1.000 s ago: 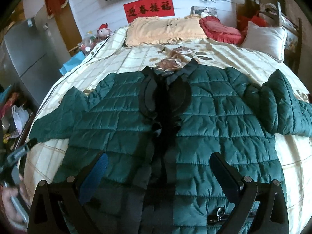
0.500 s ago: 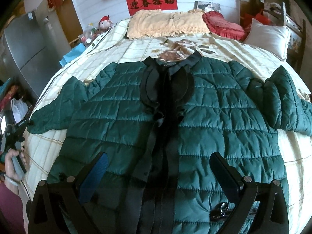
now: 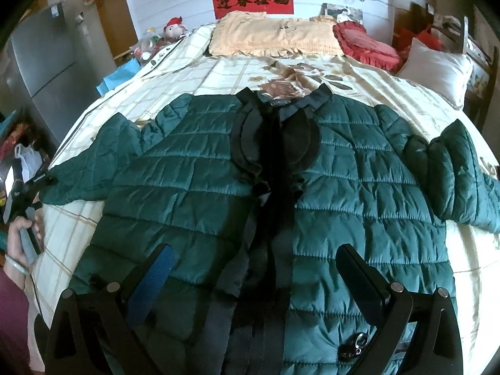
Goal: Fold large clothes
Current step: 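Grasp the jacket sleeve cuff nearest the left tool with the left tool, then lift the sleeve with the left tool and fold it across the jacket body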
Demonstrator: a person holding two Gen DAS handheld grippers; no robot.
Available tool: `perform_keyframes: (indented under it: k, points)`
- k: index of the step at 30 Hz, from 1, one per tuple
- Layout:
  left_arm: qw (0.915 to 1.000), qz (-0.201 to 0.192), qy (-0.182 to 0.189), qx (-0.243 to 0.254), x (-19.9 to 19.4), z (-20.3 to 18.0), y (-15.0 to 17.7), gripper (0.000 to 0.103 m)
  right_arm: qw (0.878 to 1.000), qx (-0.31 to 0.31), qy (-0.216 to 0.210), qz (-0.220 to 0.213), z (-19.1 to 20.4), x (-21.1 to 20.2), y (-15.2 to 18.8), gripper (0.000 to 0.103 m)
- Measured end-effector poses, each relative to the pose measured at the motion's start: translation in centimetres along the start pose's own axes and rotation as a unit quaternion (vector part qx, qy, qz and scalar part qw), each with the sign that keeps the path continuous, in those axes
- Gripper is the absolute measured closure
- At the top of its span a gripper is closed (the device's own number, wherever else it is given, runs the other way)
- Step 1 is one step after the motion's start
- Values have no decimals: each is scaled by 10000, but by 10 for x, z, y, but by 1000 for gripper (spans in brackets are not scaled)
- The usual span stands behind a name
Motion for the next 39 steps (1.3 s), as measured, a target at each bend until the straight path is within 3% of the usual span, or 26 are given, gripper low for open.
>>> perform_keyframes:
  k: [2, 5, 6, 8, 9, 12, 17, 24, 32, 39]
  points:
    - [10000, -22, 42, -62, 2, 1, -2, 9, 10000, -17, 26, 21, 0, 0, 0, 0]
    - [9999, -111, 2, -4, 3, 0, -4, 21, 10000, 21, 26, 63, 0, 1, 1, 0]
    - [9999, -155, -22, 69, 2, -2, -5, 35, 10000, 39, 28, 87, 0, 2, 1, 0]
    - [9996, -198, 25, 190, 3, -4, -7, 50, 9999, 59, 28, 126, -1, 4, 1, 0]
    - [9995, -247, 101, 193, 2, -4, -9, 67, 9999, 67, 15, 147, 0, 4, 2, 0]
    - [9983, -263, 527, 7, -1, -3, -12, 83, 9998, 43, -32, 172, 1, 5, 3, 0]
    - [9927, -543, 1070, -70, -34, -11, -18, 88, 9999, -4, -31, 150, 0, 3, 5, 0]
    - [9805, -866, 1740, 275, -95, -48, -19, 88, 9998, 164, -74, 111, -9, -3, 7, 0]
    - [9690, -1049, 2072, 844, -153, -110, -6, 88, 9997, 231, -69, 8, -21, -15, 9, 0]
    - [9520, -1047, 2498, 1423, -193, -175, 21, 88, 9990, 440, -84, -55, -40, -26, 11, 0]
Point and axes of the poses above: each gripper's, at about its wrist camera, not at the fingertips, and x roughly the way its jaws point, z to its left, y to its underside, the point moved 6 cm from there along x, roughly the way its jaws point, and after that the axes turned 8 degrees about x, right-handed, at the moved point
